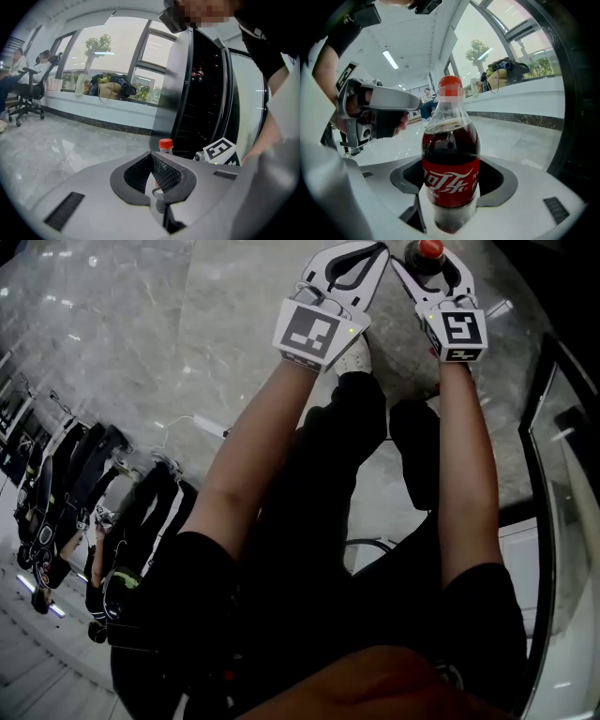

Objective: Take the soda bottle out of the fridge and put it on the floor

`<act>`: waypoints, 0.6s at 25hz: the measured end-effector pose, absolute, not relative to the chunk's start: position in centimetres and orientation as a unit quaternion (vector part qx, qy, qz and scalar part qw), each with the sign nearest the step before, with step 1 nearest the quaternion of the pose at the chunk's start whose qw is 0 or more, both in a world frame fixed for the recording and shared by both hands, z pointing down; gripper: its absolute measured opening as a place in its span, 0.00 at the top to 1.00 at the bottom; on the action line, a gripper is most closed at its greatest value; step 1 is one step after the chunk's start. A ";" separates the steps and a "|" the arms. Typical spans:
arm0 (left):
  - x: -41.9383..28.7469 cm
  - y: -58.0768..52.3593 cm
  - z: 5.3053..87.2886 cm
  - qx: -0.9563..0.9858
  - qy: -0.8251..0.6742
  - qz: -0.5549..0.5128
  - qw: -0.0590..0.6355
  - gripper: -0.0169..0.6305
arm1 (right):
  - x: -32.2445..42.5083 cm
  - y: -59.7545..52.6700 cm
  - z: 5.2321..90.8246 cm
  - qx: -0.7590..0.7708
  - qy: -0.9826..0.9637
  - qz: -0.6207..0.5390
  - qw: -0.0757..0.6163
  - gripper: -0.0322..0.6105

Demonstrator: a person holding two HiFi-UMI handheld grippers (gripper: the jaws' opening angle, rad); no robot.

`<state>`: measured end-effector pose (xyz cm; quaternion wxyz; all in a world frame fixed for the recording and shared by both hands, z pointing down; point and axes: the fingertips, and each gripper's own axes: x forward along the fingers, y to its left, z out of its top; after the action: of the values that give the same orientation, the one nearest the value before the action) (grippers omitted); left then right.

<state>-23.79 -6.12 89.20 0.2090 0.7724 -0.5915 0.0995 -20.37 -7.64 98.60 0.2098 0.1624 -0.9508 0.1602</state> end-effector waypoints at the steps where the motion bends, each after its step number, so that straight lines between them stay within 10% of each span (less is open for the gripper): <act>1: -24.0 -6.3 90.1 0.773 -0.591 0.101 0.208 0.98 | -20.9 -7.7 99.7 0.159 -0.951 0.162 0.210 0.46; 15: -26.6 -5.3 95.5 0.758 -0.613 0.105 0.197 0.98 | -22.6 -6.7 109.2 0.144 -0.951 0.135 0.239 0.46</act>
<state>-26.56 -5.33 95.55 0.1969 0.7580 -0.6130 0.1046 -22.63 -6.74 109.24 0.2386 0.1435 -0.9509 0.1352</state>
